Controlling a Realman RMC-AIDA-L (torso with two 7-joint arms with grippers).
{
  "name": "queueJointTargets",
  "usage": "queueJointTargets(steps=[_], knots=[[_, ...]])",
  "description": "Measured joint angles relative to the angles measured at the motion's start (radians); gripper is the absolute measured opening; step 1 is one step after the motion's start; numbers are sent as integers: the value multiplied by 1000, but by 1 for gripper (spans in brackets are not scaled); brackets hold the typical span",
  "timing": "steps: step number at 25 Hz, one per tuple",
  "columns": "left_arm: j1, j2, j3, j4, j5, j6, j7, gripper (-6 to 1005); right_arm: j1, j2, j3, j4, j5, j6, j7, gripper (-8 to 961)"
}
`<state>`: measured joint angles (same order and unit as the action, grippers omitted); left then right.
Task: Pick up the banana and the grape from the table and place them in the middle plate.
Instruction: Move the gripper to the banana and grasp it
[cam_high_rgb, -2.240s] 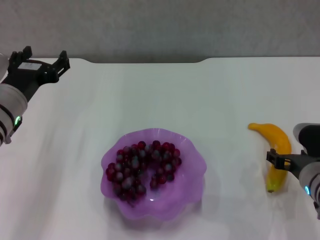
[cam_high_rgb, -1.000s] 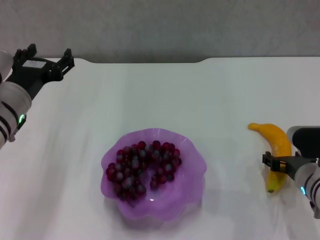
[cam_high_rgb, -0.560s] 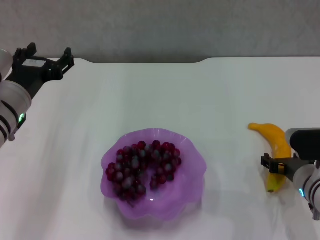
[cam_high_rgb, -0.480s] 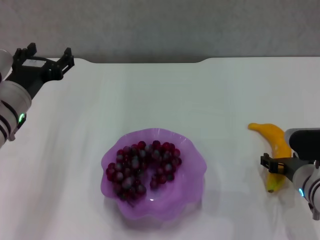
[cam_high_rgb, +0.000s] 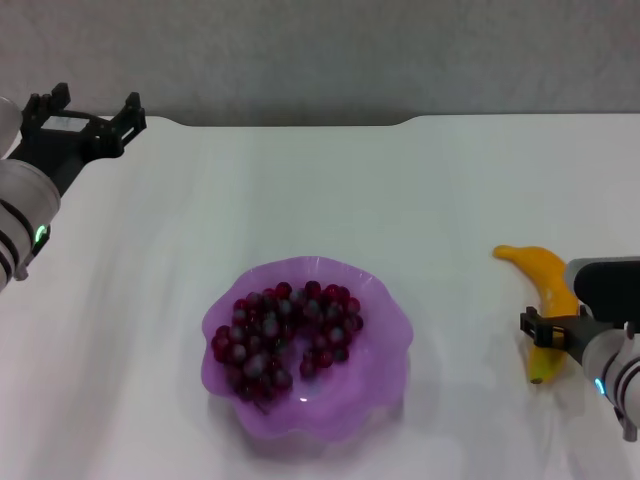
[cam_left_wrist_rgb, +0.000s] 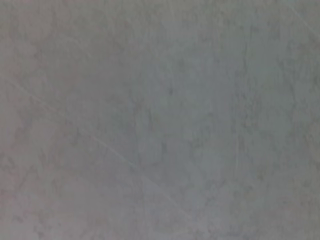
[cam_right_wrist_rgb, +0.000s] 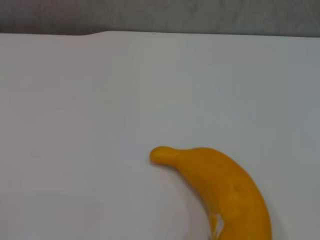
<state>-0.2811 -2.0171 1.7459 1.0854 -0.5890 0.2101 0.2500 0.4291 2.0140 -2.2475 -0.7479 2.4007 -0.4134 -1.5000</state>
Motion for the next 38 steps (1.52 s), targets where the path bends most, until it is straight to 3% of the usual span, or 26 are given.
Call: queueJointTargets(steps=[9,31,38], knots=[[2,0,-2,-1,0,0,0,879,-4,-1,-11,-7,-38,1,20,732],[2,0,-3,-5,0,0,0,878,9,-3,-68,-23,-50,-10,31,710],[2,0,-3,-2,0,0,0,878,11,-2,-63,-20,-44,-18,34,619]])
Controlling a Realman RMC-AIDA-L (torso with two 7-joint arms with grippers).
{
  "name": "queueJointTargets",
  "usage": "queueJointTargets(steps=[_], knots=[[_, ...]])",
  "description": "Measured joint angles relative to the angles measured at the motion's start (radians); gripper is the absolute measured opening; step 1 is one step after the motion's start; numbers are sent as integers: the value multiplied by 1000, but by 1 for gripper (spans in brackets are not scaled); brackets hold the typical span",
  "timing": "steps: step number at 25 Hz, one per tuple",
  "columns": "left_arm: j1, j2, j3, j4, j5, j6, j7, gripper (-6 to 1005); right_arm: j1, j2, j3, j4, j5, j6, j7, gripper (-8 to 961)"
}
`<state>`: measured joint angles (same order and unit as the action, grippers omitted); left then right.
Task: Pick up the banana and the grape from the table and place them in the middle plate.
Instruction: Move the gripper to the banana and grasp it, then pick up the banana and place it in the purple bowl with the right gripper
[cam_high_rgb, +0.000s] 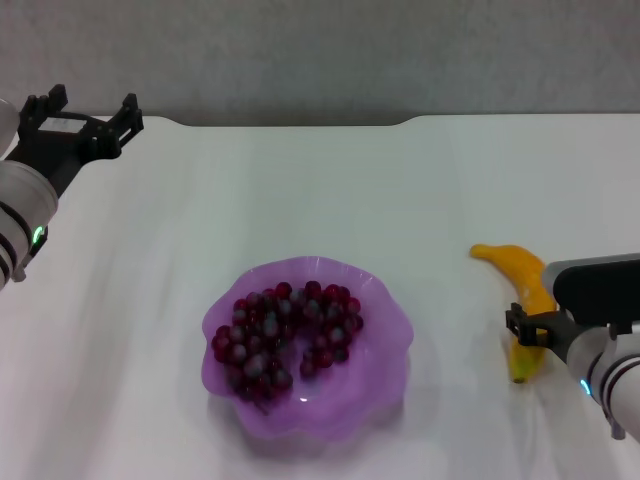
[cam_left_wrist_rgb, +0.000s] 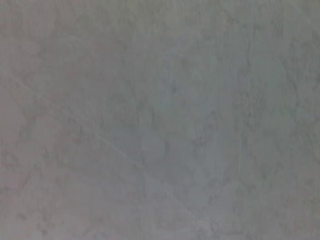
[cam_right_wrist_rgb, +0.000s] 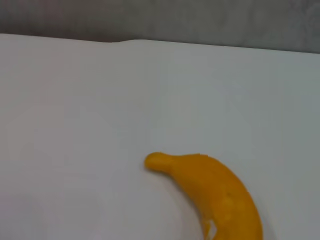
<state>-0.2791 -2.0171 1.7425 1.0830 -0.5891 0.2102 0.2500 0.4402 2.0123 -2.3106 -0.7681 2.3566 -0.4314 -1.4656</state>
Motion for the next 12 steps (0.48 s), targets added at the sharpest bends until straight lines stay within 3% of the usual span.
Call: queueJointTargets(steps=[12], knots=[[3,0,0,-1,0,0,0,878,0,1,-26,-14,5,-81,1,496]])
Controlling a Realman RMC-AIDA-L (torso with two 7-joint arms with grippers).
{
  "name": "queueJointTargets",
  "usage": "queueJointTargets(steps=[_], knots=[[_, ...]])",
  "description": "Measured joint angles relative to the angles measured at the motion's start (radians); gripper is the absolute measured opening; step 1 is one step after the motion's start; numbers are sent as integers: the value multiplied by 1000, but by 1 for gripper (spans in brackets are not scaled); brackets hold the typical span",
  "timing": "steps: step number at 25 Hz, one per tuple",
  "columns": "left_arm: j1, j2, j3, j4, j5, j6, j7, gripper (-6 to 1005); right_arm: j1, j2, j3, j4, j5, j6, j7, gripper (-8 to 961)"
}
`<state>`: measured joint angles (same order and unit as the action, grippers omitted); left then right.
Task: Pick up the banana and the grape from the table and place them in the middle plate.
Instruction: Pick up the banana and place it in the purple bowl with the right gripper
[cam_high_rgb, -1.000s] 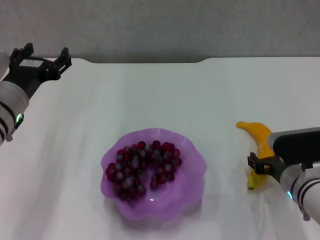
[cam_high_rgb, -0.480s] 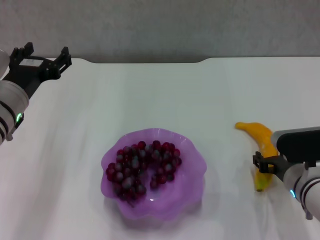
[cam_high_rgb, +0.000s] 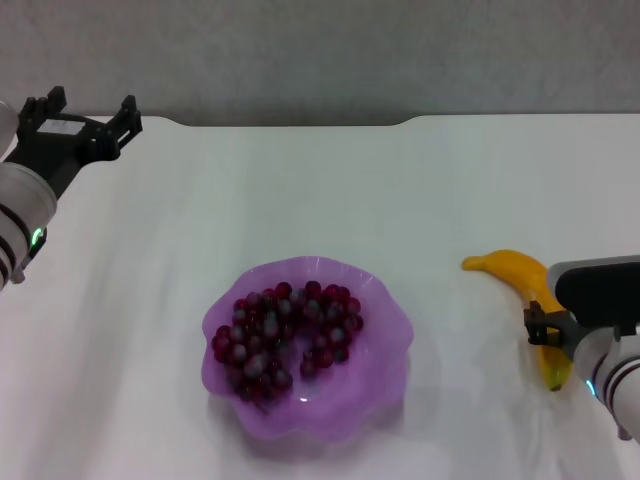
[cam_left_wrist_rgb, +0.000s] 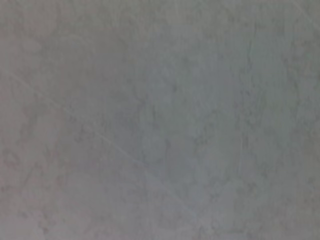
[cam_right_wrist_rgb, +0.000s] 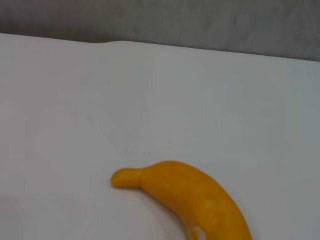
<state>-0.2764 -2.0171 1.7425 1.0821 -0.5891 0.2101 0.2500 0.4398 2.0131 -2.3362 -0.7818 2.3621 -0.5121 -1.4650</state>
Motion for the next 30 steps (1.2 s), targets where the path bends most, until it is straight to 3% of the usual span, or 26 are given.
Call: queueJointTargets(steps=[7,15,20,30], knots=[[0,0,0,-2,0,0,0,878,2,0,-28,-29,-8,-104,-6,459],[0,0,0,-5,0,0,0,878,18,-4,-33,-56,-13,-107,-2,457],[0,0,0,-6,0,1,0,878,31,-4,-36,-143,-66,-112,-11,457],[8,3,0,-7,1,0,0,878,-41,-8,-24,-359,6,-172,-251,456]])
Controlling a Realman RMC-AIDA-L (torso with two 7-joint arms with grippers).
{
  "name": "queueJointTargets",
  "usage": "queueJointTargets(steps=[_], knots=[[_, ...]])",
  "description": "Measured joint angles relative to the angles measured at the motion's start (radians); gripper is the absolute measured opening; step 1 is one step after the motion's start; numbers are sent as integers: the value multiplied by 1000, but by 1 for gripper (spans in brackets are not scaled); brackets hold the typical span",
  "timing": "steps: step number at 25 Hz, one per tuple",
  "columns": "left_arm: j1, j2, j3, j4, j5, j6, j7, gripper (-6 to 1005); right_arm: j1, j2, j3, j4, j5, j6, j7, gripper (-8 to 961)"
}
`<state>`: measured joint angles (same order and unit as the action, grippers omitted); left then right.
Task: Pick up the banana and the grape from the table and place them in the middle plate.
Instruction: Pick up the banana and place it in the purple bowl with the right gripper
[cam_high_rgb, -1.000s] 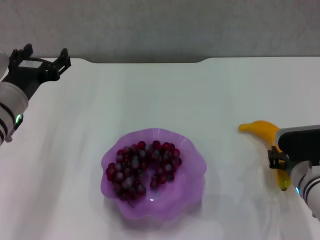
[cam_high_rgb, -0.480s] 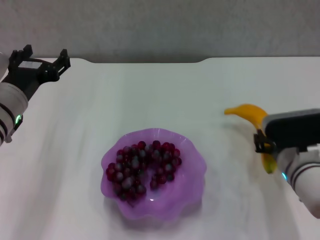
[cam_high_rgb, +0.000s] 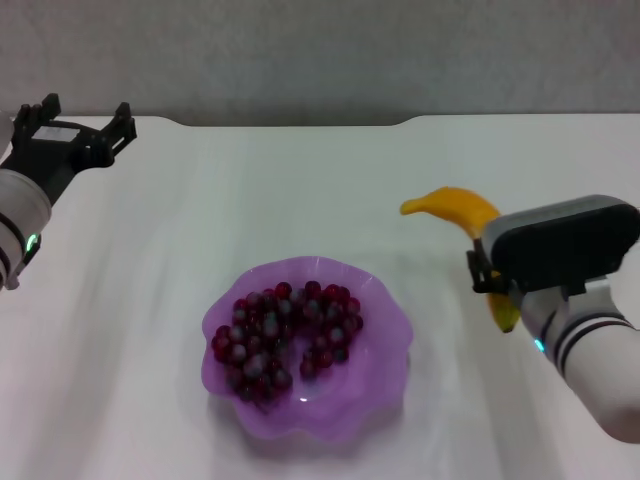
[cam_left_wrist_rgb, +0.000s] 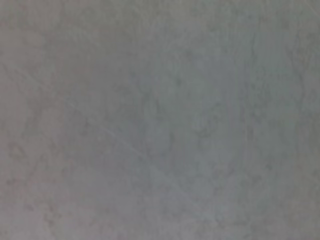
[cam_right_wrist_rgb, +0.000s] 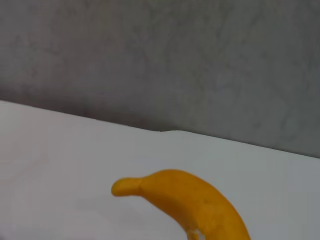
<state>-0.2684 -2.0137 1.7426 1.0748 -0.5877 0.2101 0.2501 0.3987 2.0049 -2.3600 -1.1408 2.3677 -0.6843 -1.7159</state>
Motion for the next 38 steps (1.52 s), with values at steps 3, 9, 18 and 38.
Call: queueJointTargets(steps=[3,9,18,38], knots=[[-1,1,0,-2,0,0,0,878,5,0,-1,-33,34,21,-66,456],[-6,1,0,-12,2,0,0,878,-7,-1,-7,-101,44,68,-168,456],[-15,-3,0,-14,4,0,2,878,-11,0,-26,-123,61,190,-231,455],[-20,-4,0,-13,4,0,5,878,-5,3,-64,-69,71,335,-219,456]])
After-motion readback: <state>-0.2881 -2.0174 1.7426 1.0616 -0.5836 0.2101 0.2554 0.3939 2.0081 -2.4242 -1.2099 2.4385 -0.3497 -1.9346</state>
